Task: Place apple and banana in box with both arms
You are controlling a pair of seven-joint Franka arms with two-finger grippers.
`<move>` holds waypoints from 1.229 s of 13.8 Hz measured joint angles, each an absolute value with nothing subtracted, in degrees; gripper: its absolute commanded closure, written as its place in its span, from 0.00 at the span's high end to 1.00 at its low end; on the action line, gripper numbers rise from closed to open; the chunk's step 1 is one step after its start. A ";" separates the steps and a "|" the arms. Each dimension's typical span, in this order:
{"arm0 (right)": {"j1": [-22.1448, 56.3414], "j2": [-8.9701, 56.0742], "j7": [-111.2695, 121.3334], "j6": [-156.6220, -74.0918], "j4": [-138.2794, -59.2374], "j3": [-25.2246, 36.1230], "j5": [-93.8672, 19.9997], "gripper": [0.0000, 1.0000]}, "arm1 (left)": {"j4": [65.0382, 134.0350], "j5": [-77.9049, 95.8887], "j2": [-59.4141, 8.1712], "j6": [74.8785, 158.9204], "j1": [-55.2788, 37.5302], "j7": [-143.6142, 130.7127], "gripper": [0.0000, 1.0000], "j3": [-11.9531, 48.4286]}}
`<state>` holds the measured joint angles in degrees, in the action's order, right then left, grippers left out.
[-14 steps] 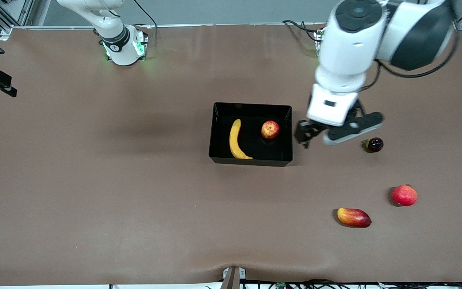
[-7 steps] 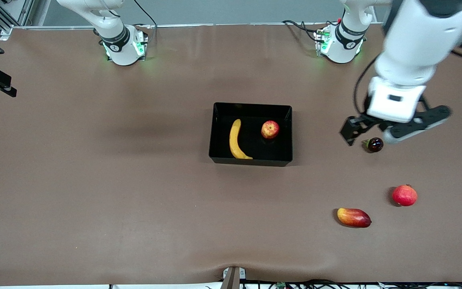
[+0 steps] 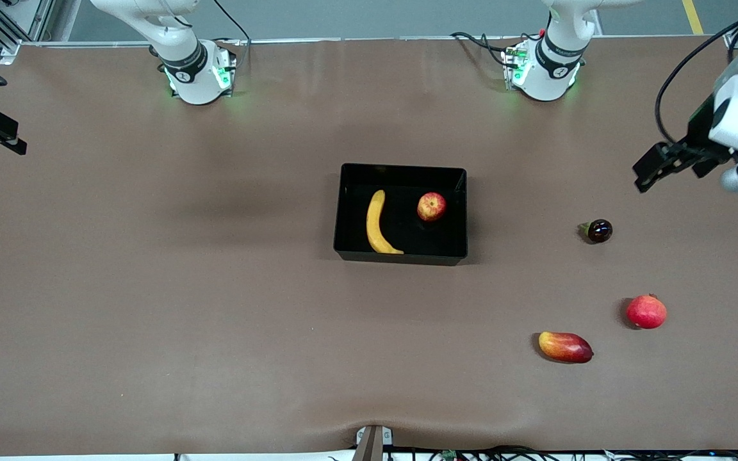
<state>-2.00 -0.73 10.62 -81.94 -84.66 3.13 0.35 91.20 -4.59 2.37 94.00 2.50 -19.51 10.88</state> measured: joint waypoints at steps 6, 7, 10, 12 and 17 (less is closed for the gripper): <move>-2.27 -0.50 10.62 -81.92 -84.66 3.33 0.35 1.00 | 98.45 -0.49 11.26 88.27 2.41 -6.75 1.00 4.89; -2.47 -0.48 10.62 -81.92 -84.66 3.43 0.35 1.00 | 98.59 -0.32 11.80 87.22 2.41 -5.42 1.00 4.25; -2.83 -0.39 10.62 -81.92 -84.66 3.55 0.35 1.00 | 98.74 -0.29 12.40 86.22 2.02 -4.66 1.00 4.18; -2.83 -0.36 10.63 -81.91 -84.66 3.54 0.35 1.00 | 98.82 -0.28 12.40 86.18 1.22 -4.67 1.00 4.19; -2.83 -0.35 10.62 -81.90 -84.66 3.54 0.35 1.00 | 98.78 -0.28 12.40 86.18 0.05 -4.73 1.00 4.17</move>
